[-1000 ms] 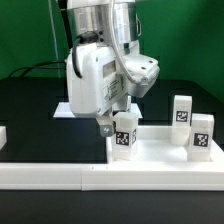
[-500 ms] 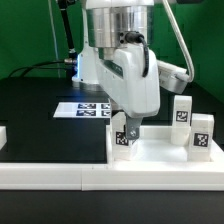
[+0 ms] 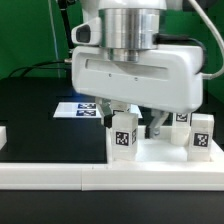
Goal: Assemble square table
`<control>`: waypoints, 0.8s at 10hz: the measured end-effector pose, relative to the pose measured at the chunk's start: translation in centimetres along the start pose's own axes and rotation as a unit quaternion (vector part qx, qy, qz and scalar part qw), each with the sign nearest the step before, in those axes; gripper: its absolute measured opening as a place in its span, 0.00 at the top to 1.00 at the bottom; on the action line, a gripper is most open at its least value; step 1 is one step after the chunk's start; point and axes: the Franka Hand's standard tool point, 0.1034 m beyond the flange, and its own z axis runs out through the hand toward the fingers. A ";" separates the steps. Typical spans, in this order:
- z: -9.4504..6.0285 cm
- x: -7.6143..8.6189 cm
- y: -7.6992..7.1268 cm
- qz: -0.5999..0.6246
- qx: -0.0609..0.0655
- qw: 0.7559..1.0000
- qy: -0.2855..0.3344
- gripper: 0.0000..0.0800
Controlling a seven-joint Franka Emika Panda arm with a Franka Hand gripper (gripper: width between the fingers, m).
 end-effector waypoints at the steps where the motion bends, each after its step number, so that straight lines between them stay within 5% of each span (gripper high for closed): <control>1: 0.0 0.1 0.1 0.002 0.000 1.000 0.000 0.19; 2: 0.0 0.1 0.1 0.021 0.000 1.000 0.000 0.19; 3: 0.0 0.1 0.1 0.020 0.000 1.000 0.000 0.35; 4: 0.0 0.1 0.1 0.060 0.001 0.998 0.000 0.35; 6: 0.1 0.1 0.5 0.131 -0.002 0.991 -0.001 0.64; 8: 0.1 0.1 0.5 0.193 -0.002 0.981 -0.001 0.64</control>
Offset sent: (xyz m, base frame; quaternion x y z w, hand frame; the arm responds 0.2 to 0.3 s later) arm 0.0000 0.0000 0.0000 0.0000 0.0000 0.1296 0.9916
